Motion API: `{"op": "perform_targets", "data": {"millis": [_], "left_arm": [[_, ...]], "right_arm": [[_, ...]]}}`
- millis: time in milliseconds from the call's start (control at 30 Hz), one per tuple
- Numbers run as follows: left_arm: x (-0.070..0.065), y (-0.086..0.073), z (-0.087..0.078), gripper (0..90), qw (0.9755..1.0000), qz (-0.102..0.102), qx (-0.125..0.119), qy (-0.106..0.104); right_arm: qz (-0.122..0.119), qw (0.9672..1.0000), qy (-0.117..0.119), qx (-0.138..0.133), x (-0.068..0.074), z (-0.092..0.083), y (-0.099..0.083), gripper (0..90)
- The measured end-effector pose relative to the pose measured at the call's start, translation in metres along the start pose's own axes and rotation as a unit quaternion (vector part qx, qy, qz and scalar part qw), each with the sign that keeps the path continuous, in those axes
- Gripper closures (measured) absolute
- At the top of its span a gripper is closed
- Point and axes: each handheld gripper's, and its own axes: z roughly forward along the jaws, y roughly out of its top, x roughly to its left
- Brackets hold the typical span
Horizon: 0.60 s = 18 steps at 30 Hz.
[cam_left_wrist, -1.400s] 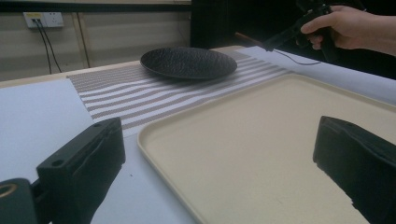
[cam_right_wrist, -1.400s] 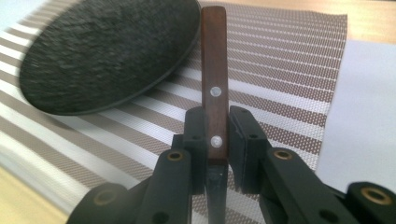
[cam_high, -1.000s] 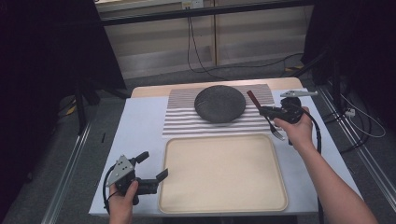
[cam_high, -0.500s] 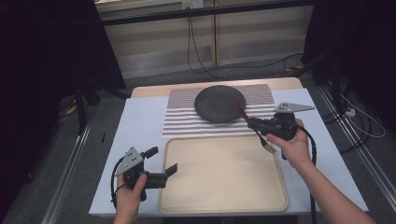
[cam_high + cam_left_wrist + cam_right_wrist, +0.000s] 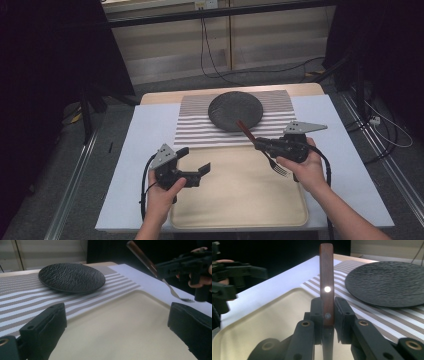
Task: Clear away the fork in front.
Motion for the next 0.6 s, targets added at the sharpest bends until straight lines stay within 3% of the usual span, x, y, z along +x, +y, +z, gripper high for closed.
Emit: {"op": "perform_targets", "data": {"millis": [200,400,533,600], "left_arm": [[-0.007,0.01,0.021,3.1,0.9998,-0.021,0.003,0.0],[-0.013,0.019,0.037,6.8,0.9996,-0.025,0.004,-0.014],[-0.015,0.023,0.045,11.3,0.9989,-0.044,0.001,-0.018],[-0.016,0.025,0.05,15.2,0.9976,-0.065,-0.007,-0.024]], "right_arm": [[-0.002,0.9999,0.015,-0.002,0.009,0.004,-0.001,78.1],[-0.005,0.9996,0.026,-0.001,0.016,0.01,-0.002,78.1],[-0.005,0.9995,0.032,-0.001,0.019,0.013,-0.003,78.0],[-0.006,0.9992,0.039,-0.004,0.021,0.015,-0.003,78.0]]}}
